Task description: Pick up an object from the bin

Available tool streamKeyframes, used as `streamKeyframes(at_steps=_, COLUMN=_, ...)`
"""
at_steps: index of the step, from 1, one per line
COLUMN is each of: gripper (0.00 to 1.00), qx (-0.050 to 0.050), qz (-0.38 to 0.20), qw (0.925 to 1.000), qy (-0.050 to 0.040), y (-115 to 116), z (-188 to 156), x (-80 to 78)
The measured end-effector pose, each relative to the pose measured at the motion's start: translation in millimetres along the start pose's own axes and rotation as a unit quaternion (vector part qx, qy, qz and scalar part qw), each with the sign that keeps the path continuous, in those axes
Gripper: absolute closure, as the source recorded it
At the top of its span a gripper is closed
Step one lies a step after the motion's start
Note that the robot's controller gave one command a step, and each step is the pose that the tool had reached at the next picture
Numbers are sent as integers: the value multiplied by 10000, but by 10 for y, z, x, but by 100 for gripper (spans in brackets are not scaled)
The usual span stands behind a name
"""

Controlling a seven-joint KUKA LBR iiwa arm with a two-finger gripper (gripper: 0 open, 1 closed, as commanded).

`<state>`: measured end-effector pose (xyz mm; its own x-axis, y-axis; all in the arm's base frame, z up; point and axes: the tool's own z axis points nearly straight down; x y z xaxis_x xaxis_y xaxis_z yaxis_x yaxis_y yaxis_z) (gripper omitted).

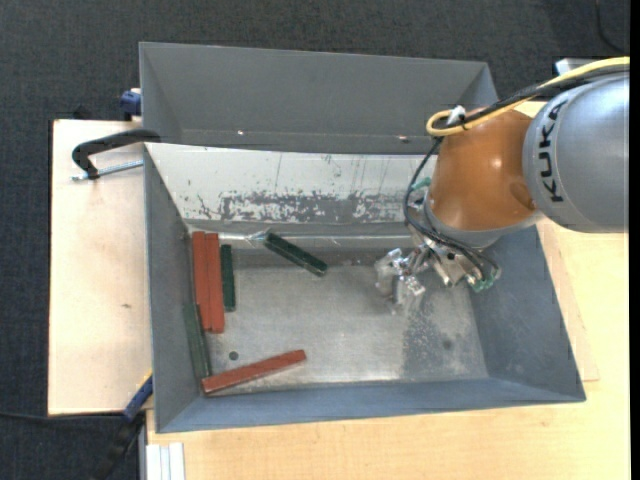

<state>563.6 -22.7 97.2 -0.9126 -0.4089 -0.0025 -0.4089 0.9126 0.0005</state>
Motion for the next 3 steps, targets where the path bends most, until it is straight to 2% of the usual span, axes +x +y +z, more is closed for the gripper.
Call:
streamKeyframes(at_steps=1, gripper=100, qx=1, qz=-2, qw=10000, qy=0, y=0, z=0, x=0)
streamKeyframes(at_steps=2, gripper=100, qx=-7, qz=-359, qw=9994, qy=6, y=-8, z=-439, x=117)
streamKeyframes(at_steps=3, gripper=0, qx=-2, qz=-162, qw=9999, qy=4, y=391, z=-494, x=433)
